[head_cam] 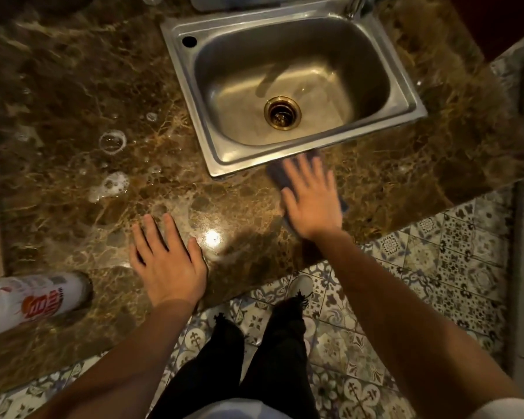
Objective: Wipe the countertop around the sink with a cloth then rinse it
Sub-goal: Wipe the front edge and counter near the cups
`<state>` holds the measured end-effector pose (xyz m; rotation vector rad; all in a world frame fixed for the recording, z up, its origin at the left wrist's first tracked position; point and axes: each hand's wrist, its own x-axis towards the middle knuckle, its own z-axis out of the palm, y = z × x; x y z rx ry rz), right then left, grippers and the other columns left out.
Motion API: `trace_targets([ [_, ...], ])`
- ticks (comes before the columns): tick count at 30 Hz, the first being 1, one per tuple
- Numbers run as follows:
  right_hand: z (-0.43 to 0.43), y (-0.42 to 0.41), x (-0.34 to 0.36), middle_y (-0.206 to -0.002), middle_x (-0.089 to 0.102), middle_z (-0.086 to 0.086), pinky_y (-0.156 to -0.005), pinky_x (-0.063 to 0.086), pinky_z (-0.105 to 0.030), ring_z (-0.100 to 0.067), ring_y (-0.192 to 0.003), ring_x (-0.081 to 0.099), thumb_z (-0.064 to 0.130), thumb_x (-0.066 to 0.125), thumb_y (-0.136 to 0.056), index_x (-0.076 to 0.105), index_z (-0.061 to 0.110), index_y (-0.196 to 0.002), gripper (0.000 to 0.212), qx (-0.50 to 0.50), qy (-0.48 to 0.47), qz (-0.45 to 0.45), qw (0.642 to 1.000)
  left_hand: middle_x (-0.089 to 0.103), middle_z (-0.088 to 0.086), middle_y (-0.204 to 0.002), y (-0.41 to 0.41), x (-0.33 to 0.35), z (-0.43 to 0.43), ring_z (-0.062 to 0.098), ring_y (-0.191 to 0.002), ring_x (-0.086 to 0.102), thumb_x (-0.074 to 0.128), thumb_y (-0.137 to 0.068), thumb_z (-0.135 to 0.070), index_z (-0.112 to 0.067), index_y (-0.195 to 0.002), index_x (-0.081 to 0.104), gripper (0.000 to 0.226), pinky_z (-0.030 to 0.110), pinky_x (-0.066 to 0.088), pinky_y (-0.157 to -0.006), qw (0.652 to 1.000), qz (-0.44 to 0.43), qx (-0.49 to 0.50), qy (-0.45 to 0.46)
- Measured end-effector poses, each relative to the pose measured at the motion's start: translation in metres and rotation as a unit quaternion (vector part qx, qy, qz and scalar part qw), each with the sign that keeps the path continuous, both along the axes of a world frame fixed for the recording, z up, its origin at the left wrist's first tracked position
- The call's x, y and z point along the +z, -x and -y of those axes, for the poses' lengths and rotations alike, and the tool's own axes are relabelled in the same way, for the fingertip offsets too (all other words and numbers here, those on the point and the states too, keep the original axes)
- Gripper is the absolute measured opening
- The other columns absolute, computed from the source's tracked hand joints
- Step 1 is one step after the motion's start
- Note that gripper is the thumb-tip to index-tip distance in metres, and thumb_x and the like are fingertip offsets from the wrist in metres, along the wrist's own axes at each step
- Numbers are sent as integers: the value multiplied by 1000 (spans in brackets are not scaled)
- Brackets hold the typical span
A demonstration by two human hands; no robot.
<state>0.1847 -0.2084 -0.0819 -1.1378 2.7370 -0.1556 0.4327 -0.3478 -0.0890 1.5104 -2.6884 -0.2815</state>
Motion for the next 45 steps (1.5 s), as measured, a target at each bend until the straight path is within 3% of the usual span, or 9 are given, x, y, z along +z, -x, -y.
trace_targets([
  [6, 55, -23, 2, -169, 9, -10, -123, 5, -58, -37, -155, 3, 47, 24, -104, 6, 23, -162, 65, -319, 22, 3, 947, 25, 22, -162, 3, 1, -2, 41, -151, 18, 32, -100, -45, -10, -154, 31, 64, 57, 19, -118, 1000, 14, 10, 1],
  [10, 86, -80, 1, -169, 8, -9, -124, 5, -58, -35, -155, 1, 45, 27, -103, 8, 25, -162, 65, -46, 32, 12, 998, 26, 22, -161, 2, 1, -2, 42, -150, 20, 33, -100, -43, -10, -154, 32, 63, 58, 20, -117, 1000, 15, 6, 12],
  [14, 68, -28, 5, -168, 19, -3, -125, 8, -55, -28, -156, 7, 44, 32, -102, 18, 28, -160, 62, 193, 5, -13, 981, 25, 24, -161, 2, 1, -2, 44, -149, 20, 33, -101, -42, -9, -154, 31, 63, 58, 19, -117, 1000, 21, 2, 11],
  [17, 46, 42, 9, -157, 36, -5, -122, 19, -58, -29, -151, 19, 40, 35, -98, 29, 24, -152, 57, 20, 20, -26, 999, 27, 25, -160, 3, 0, -2, 45, -149, 20, 34, -100, -41, -7, -154, 32, 63, 59, 17, -118, 1000, 21, 3, 5],
  [22, 39, 73, 8, -164, 25, -11, -123, 2, -59, -37, -155, 4, 49, 24, -102, 28, 19, -155, 61, -170, -20, 13, 985, 24, 20, -161, 45, 18, -1, 40, -149, 17, 36, -98, -45, -11, -150, 33, 62, 60, 15, -118, 998, -22, 26, -53],
  [27, 100, 9, 9, -143, 56, -8, -119, 18, -58, -35, -140, 39, 44, 31, -102, 54, 23, -140, 49, 37, 24, -15, 999, 22, 17, -163, 118, 26, -22, 36, -151, 17, 41, -100, -36, -9, -153, 32, 60, 54, 14, -119, 994, -72, 43, -68],
  [32, 90, 37, 4, -149, 52, -3, -119, 22, -47, -28, -137, 44, 43, 30, -104, 47, 24, -149, 52, 195, 26, -10, 980, 25, 23, -162, 151, 5, -51, 41, -152, 16, 35, -97, -40, -3, -151, 36, 65, 59, 16, -120, 993, -56, 96, -51],
  [40, -27, 211, 6, -140, 58, -1, -118, 25, -46, -26, -135, 44, 43, 32, -103, 50, 23, -142, 47, 130, 20, -3, 991, 10, 28, -164, 196, 5, -71, 44, -153, 4, 34, -90, -62, 3, -156, 18, 94, 61, 3, -122, 979, 9, 202, -35],
  [45, -81, 281, 4, -155, 45, -5, -123, 20, -49, -30, -149, 29, 37, 36, -105, 50, 21, -146, 46, 89, 41, -18, 995, 8, 27, -164, 199, 1, -71, 43, -153, 3, 34, -92, -63, 3, -155, 17, 93, 62, 4, -122, 976, 12, 215, -23],
])
